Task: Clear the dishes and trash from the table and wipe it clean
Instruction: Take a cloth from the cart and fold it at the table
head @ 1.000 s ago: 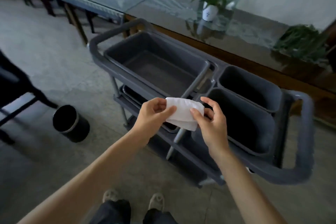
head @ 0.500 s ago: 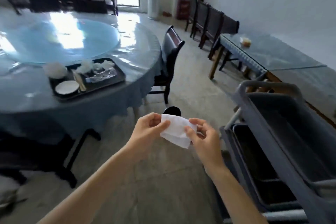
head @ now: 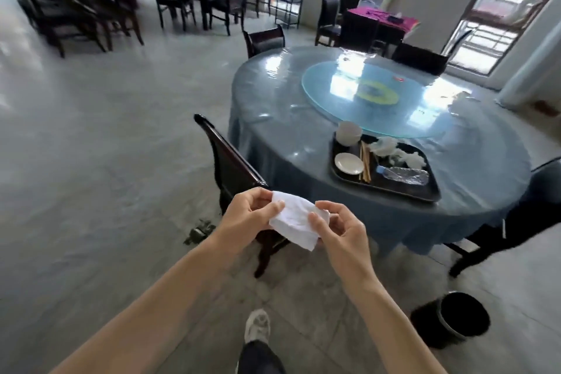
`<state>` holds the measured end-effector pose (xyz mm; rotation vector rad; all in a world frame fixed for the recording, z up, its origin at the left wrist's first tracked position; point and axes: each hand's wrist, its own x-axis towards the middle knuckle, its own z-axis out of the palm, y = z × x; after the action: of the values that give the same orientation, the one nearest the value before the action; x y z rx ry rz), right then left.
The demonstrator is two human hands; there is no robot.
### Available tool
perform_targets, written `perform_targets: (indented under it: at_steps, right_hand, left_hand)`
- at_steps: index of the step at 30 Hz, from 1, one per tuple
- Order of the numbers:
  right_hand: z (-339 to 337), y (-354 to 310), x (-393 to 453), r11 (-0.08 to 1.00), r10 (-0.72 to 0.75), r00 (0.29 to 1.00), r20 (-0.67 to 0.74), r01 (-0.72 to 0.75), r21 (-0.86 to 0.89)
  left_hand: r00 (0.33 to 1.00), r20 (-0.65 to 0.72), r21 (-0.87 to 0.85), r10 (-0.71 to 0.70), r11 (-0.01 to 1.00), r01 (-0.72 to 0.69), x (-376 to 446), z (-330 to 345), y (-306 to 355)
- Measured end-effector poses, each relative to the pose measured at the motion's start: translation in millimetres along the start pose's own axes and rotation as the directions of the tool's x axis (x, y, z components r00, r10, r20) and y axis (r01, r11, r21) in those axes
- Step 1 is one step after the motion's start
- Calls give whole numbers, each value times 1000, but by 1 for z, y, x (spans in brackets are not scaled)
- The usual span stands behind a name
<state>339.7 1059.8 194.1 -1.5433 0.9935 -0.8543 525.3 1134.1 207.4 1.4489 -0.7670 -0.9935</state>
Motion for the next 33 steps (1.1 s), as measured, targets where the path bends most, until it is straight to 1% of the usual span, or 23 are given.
perform_targets:
  at_steps: [4, 9, 17, 21, 26, 30, 33]
  right_hand:
    - [76, -6, 62, 999, -35, 989, 141, 34, 9]
    - [159, -10, 150, 999, -38, 975, 220, 31, 38]
    - [261, -18, 296, 994, 19, 970, 242, -44, 97]
    - [303, -16, 353, 997, 42, 967, 249, -56, 47]
    - [356, -8, 416, 995, 87, 959, 268, -96, 18]
    - [402, -3, 472, 989, 142, 967, 210, -147, 6]
    - [439, 1, 521, 982, 181, 974, 138, -187, 33]
  left_hand:
    - [987, -159, 9, 7, 1000, -6, 35, -72, 7]
    - [970, -241, 11, -13, 1000, 16, 105, -146, 15]
    - [965, -260, 5, -45, 999, 48, 256, -238, 34]
    - [954, -284, -28, -99, 995, 95, 309, -276, 32]
    - [953, -264, -42, -150, 989, 144, 380, -327, 24]
    - [964, -199, -53, -175, 984, 168, 450, -373, 19]
    - [971, -135, -31, -196, 981, 194, 516, -410, 15]
